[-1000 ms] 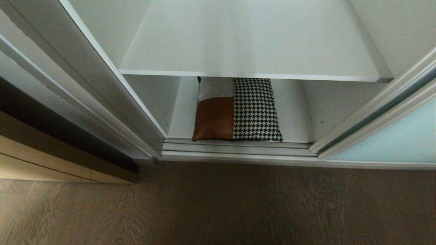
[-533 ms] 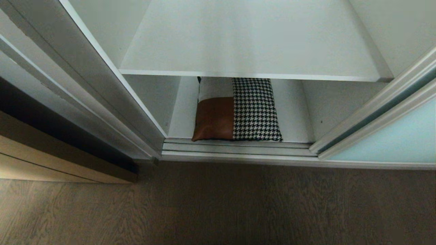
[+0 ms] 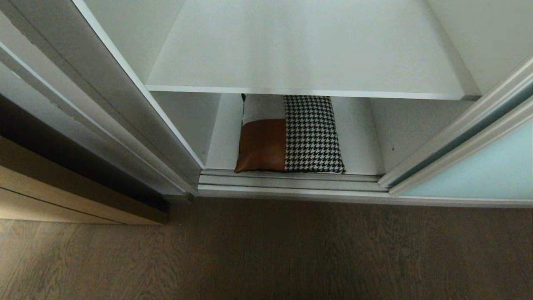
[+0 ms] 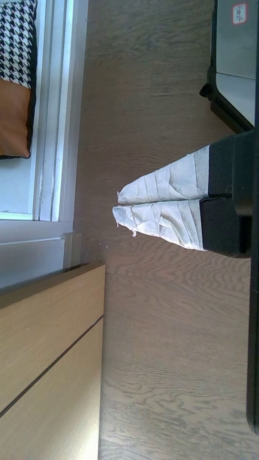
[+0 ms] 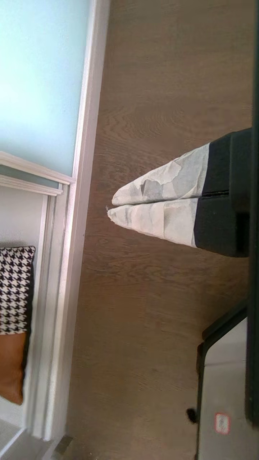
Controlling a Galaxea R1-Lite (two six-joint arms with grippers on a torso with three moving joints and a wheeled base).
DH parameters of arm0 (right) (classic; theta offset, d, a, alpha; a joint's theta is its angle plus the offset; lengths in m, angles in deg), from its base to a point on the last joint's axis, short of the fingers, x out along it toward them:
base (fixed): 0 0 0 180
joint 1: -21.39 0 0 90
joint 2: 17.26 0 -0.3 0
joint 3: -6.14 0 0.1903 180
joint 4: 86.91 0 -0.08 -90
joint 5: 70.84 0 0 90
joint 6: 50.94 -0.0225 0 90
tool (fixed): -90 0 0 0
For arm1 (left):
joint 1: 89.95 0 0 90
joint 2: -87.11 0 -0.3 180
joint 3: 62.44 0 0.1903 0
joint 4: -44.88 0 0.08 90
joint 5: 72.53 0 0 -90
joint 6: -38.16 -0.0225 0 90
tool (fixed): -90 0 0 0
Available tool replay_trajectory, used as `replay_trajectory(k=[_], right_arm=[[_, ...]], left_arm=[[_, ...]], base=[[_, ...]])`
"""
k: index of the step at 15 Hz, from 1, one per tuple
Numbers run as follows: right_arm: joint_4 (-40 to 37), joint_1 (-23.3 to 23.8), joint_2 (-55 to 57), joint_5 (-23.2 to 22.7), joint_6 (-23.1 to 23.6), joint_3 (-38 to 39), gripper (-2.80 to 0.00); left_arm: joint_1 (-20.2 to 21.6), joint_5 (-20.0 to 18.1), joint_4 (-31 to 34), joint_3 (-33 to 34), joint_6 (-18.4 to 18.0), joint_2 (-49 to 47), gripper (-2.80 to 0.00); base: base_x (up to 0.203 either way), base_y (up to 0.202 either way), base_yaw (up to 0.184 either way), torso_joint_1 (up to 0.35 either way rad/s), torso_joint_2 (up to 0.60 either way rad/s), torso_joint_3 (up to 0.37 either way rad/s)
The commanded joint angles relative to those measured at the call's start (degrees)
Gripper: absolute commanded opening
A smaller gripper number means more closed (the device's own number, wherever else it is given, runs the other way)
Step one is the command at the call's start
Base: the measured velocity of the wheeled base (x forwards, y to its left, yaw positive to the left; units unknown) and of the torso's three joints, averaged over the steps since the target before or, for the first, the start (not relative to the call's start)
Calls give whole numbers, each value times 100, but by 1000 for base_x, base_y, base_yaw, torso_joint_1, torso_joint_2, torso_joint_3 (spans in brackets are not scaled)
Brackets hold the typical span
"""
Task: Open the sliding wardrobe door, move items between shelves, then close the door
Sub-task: Close the door
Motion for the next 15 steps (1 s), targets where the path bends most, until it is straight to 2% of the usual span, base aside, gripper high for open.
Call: replay_trajectory(k=[1, 3, 4, 7, 10, 12, 15], right_arm=[[-17, -1, -1, -9, 240, -6, -280], [-45, -1, 17, -70, 232, -154, -280], [-166, -1, 110, -86, 173, -506, -280], [-938, -2, 764, -92, -111, -2071, -280], [-1347, -2, 1892, 13, -848, -3587, -280], [-1565, -3, 2616, 290, -1323, -4413, -280], [-1880, -1, 3188, 801, -1582, -5124, -280]], left_arm=[[0, 3, 4, 9, 1, 1, -280], [0, 0, -4, 9, 1, 1, -280], [0, 9, -4, 9, 1, 1, -280], [0, 0, 3, 9, 1, 0, -280], [0, 0, 4, 9, 1, 1, -280], [0, 0, 3, 9, 1, 1, -280], [0, 0, 4, 9, 1, -5, -280]], base=[[0, 0, 0, 0, 0, 0], [0, 0, 0, 0, 0, 0], [0, 0, 0, 0, 0, 0], [0, 0, 0, 0, 0, 0], [0, 0, 0, 0, 0, 0], [0, 0, 0, 0, 0, 0], [0, 0, 0, 0, 0, 0]])
